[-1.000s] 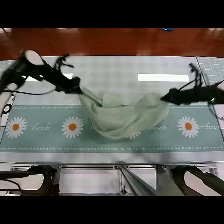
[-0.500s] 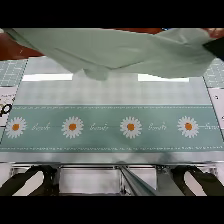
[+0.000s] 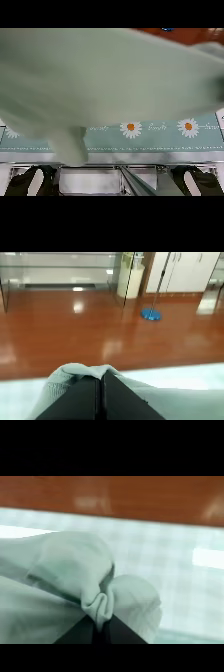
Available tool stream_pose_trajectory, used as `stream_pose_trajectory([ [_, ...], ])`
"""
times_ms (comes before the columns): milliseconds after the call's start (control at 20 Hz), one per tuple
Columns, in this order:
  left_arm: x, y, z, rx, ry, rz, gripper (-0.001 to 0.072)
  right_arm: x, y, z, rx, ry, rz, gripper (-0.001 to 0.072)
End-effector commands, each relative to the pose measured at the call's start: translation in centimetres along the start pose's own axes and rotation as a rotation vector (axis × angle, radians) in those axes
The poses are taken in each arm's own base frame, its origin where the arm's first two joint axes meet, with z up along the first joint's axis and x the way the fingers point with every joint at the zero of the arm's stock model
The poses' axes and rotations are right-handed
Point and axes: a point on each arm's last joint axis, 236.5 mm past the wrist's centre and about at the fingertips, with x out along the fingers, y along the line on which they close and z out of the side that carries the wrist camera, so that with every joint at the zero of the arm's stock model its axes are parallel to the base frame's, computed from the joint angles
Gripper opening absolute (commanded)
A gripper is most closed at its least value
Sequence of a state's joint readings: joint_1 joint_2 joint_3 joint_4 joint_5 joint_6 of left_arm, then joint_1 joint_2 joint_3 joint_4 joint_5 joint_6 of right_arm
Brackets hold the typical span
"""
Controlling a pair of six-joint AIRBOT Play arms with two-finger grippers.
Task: Fold the shirts.
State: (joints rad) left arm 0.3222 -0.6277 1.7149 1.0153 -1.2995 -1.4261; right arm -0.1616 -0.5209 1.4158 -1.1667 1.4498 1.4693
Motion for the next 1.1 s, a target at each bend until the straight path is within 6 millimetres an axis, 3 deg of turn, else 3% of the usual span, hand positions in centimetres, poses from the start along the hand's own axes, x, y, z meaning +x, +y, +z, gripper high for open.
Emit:
stream_pose_trajectory([
  [0,1.2,1.2,-6.6,-0.089,0.189,0.018,0.0018,2.0,-1.3,-6.9,0.114,0.174,-0.028,0.0029],
  [100,4.0,1.3,-14.0,-0.212,0.405,-0.062,0.0018,4.9,-1.0,-11.3,0.175,0.296,0.030,0.0029],
  [200,6.4,1.3,-21.4,-0.341,0.575,-0.127,0.0018,7.8,-1.8,-15.8,0.234,0.410,0.039,0.0029],
  [300,7.9,0.9,-29.4,-0.461,0.756,-0.172,0.0018,10.3,-2.8,-19.1,0.289,0.471,0.031,0.0029],
  [400,9.0,0.5,-36.7,-0.557,0.895,-0.174,0.0018,12.9,-3.9,-21.6,0.337,0.517,0.015,0.0029],
  [500,10.9,0.3,-41.5,-0.603,0.950,-0.148,0.0018,15.6,-5.4,-22.1,0.346,0.527,0.000,0.0029],
  [600,13.6,-0.5,-42.9,-0.638,0.947,-0.163,0.0018,18.7,-7.0,-22.2,0.373,0.520,-0.022,0.0029],
  [750,18.5,-0.5,-43.6,-0.629,0.902,-0.174,0.0018,22.6,-9.1,-24.3,0.434,0.578,-0.060,0.0029],
  [850,20.5,0.0,-44.1,-0.639,0.926,-0.163,0.0018,24.4,-9.9,-25.8,0.465,0.629,-0.073,0.0029],
  [950,22.2,0.1,-43.4,-0.635,0.930,-0.178,0.0025,25.5,-10.4,-25.4,0.470,0.653,-0.072,0.0029],
  [1000,22.8,-0.1,-42.8,-0.631,0.928,-0.189,0.0197,25.9,-10.6,-24.8,0.455,0.657,-0.066,0.0029],
  [1050,23.0,-0.6,-42.2,-0.623,0.941,-0.213,0.0500,26.2,-10.8,-24.0,0.431,0.663,-0.058,0.0032],
])
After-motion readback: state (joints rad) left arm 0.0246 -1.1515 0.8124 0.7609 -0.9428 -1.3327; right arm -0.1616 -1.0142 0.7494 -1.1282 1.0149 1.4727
